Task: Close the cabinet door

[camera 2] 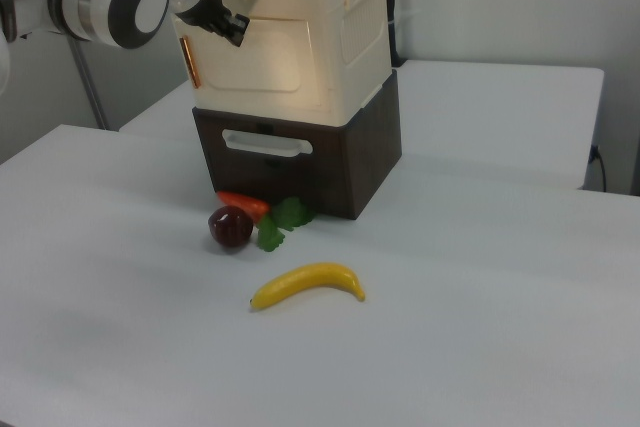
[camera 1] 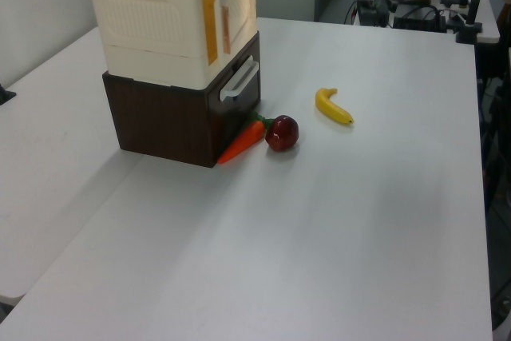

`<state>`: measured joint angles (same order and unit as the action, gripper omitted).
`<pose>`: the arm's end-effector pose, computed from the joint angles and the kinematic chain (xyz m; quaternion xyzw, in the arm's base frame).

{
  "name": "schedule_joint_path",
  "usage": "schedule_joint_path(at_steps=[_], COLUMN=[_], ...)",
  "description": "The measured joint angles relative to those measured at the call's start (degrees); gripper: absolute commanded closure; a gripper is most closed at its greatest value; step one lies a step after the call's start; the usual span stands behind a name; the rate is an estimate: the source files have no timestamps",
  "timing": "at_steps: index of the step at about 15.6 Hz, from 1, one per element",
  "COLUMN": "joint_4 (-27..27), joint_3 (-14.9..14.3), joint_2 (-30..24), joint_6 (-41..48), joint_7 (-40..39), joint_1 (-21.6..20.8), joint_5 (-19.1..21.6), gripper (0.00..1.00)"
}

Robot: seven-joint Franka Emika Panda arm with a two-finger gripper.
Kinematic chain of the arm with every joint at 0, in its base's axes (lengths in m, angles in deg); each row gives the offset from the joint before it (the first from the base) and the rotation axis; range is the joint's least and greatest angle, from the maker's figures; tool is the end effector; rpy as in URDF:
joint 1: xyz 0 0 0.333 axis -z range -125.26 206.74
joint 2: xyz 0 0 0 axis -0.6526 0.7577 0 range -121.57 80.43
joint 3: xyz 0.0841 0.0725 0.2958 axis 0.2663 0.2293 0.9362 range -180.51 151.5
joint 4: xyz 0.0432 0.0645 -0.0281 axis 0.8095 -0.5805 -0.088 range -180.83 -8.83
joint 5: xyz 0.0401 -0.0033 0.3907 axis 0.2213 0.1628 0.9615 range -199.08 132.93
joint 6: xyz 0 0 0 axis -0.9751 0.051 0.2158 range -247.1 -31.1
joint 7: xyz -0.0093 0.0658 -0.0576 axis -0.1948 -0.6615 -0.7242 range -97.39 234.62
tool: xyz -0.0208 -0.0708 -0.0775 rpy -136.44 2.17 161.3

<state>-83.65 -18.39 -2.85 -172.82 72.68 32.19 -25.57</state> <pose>0.7001 0.0656 0.6319 -0.9252 0.0212 -0.3710 0.0770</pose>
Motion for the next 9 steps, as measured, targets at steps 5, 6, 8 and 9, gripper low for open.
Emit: schedule_joint_path(at_steps=[5,6,8,9], joint_4=[0.0,-0.1,-0.3,-0.4], joint_3=[0.0,0.0,0.0,0.0], joint_2=[0.2,0.3,0.7,1.0], joint_6=[-2.7,-4.0,-5.8,-6.4], joint_7=[0.0,0.0,0.0,0.0], joint_1=[0.0,0.0,0.0,0.0], joint_5=[0.0,0.0,0.0,0.0], gripper=[1.0,1.0,1.0,1.0])
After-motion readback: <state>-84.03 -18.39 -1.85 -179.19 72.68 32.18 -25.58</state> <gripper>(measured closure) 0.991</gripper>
